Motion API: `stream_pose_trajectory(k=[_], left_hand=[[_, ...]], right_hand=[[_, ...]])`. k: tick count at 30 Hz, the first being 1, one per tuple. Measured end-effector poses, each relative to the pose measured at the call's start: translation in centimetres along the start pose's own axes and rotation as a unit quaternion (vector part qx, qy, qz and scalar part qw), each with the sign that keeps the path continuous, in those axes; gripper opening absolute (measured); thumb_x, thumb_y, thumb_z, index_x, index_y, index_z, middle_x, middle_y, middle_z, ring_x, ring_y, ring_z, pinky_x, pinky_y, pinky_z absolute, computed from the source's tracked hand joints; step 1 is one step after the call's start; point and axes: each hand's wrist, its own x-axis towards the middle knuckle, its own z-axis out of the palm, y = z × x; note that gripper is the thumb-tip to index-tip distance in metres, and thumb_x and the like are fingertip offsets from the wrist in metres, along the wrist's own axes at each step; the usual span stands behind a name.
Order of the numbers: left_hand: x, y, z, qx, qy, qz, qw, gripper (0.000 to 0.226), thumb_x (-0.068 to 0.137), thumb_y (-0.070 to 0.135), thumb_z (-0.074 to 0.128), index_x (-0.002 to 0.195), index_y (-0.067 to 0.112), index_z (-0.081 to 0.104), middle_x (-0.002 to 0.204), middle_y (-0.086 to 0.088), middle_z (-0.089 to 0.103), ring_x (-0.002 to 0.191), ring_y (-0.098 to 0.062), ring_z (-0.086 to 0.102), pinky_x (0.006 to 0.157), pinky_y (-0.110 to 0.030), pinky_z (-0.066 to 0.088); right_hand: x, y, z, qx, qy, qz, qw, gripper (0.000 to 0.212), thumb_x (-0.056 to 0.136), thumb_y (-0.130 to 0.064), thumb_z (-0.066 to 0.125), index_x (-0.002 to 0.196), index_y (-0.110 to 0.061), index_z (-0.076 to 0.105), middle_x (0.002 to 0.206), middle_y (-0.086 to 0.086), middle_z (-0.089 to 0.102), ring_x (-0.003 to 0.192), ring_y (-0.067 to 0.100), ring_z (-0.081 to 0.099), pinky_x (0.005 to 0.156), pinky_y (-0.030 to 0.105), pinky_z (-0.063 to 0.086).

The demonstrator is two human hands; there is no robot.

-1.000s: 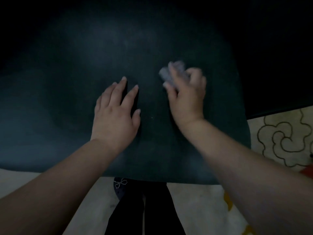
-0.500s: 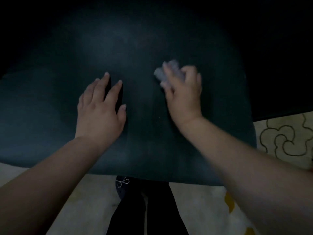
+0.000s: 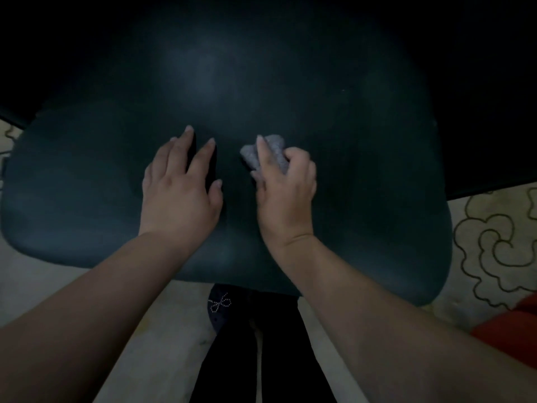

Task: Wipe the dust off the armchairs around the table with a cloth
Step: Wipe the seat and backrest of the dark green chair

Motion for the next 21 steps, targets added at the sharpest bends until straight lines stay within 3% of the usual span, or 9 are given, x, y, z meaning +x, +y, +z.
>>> stream_pose_trajectory(k=[2, 5, 6, 8, 12, 14, 18, 21], left_hand=[[-0.1, 0.0, 0.1, 0.0, -0.003, 0.0, 1.0, 0.06, 0.089, 0.028, 0.058, 0.145, 0.017, 0.039, 0.155, -0.012, 0.025, 0.14, -0.033, 0.022, 0.111, -0.051, 0.021], [-0.2, -0.2, 0.1, 0.001, -0.007, 0.005, 1.0, 0.06, 0.089, 0.028, 0.058, 0.145, 0.018, 0.039, 0.155, -0.012, 0.024, 0.139, -0.034, 0.022, 0.11, -0.051, 0.022], [-0.2, -0.2, 0.1, 0.001, -0.008, 0.006, 1.0, 0.06, 0.089, 0.028, 0.058, 0.145, 0.018, 0.038, 0.155, -0.012, 0.024, 0.139, -0.034, 0.022, 0.11, -0.051, 0.022], [-0.2, -0.2, 0.1, -0.002, -0.008, 0.005, 1.0, 0.06, 0.089, 0.027, 0.057, 0.145, 0.017, 0.038, 0.155, -0.012, 0.024, 0.139, -0.034, 0.021, 0.111, -0.051, 0.021], [-0.2, 0.6, 0.3, -0.011, -0.009, 0.007, 1.0, 0.06, 0.089, 0.028, 0.057, 0.145, 0.016, 0.038, 0.155, -0.012, 0.024, 0.14, -0.033, 0.021, 0.111, -0.05, 0.02], [-0.1, 1.1, 0.4, -0.01, -0.013, 0.021, 1.0, 0.059, 0.089, 0.027, 0.058, 0.144, 0.016, 0.04, 0.155, -0.013, 0.025, 0.139, -0.034, 0.022, 0.111, -0.051, 0.022], [0.2, 1.4, 0.7, -0.007, -0.018, 0.042, 0.999, 0.06, 0.087, 0.027, 0.06, 0.143, 0.016, 0.041, 0.154, -0.013, 0.027, 0.138, -0.035, 0.025, 0.109, -0.052, 0.024], [0.6, 1.7, 0.9, -0.005, -0.023, 0.054, 0.998, 0.06, 0.088, 0.028, 0.06, 0.143, 0.016, 0.041, 0.154, -0.013, 0.028, 0.138, -0.035, 0.025, 0.11, -0.052, 0.023]], right_hand=[[0.6, 0.8, -0.2, -0.001, -0.009, -0.032, 0.999, 0.049, 0.09, -0.02, 0.061, 0.138, -0.022, 0.05, 0.117, 0.016, 0.05, 0.101, 0.026, 0.043, 0.088, 0.037, 0.038], [1.9, 6.1, -2.0, -0.056, 0.054, 0.002, 0.997, 0.039, 0.093, -0.043, 0.05, 0.13, -0.029, 0.054, 0.128, -0.001, 0.047, 0.109, 0.004, 0.036, 0.099, 0.01, 0.028], [2.1, 7.7, -3.0, -0.123, 0.09, 0.024, 0.988, 0.033, 0.092, -0.045, 0.052, 0.121, -0.03, 0.056, 0.124, -0.004, 0.048, 0.11, 0.005, 0.041, 0.1, 0.01, 0.03], [2.2, 9.0, -4.4, -0.137, 0.122, 0.101, 0.978, 0.026, 0.091, -0.038, 0.058, 0.116, -0.03, 0.057, 0.114, -0.006, 0.046, 0.107, 0.011, 0.046, 0.101, 0.024, 0.039], [0.8, 5.7, -2.8, -0.037, 0.035, 0.075, 0.996, 0.043, 0.091, -0.026, 0.053, 0.134, -0.024, 0.053, 0.128, 0.016, 0.047, 0.115, 0.03, 0.041, 0.098, 0.038, 0.036], [0.1, 3.2, -1.5, -0.016, -0.002, 0.021, 1.0, 0.048, 0.089, -0.017, 0.061, 0.136, -0.02, 0.052, 0.119, 0.021, 0.049, 0.104, 0.035, 0.045, 0.089, 0.041, 0.039], [0.5, 4.5, -2.4, -0.05, 0.003, -0.034, 0.998, 0.051, 0.085, -0.012, 0.068, 0.134, -0.021, 0.056, 0.112, 0.021, 0.052, 0.096, 0.036, 0.05, 0.083, 0.042, 0.044], [1.1, 9.3, -5.4, -0.088, 0.104, 0.092, 0.986, 0.027, 0.088, -0.028, 0.068, 0.112, -0.018, 0.061, 0.121, 0.016, 0.052, 0.104, 0.023, 0.057, 0.082, 0.029, 0.052]])
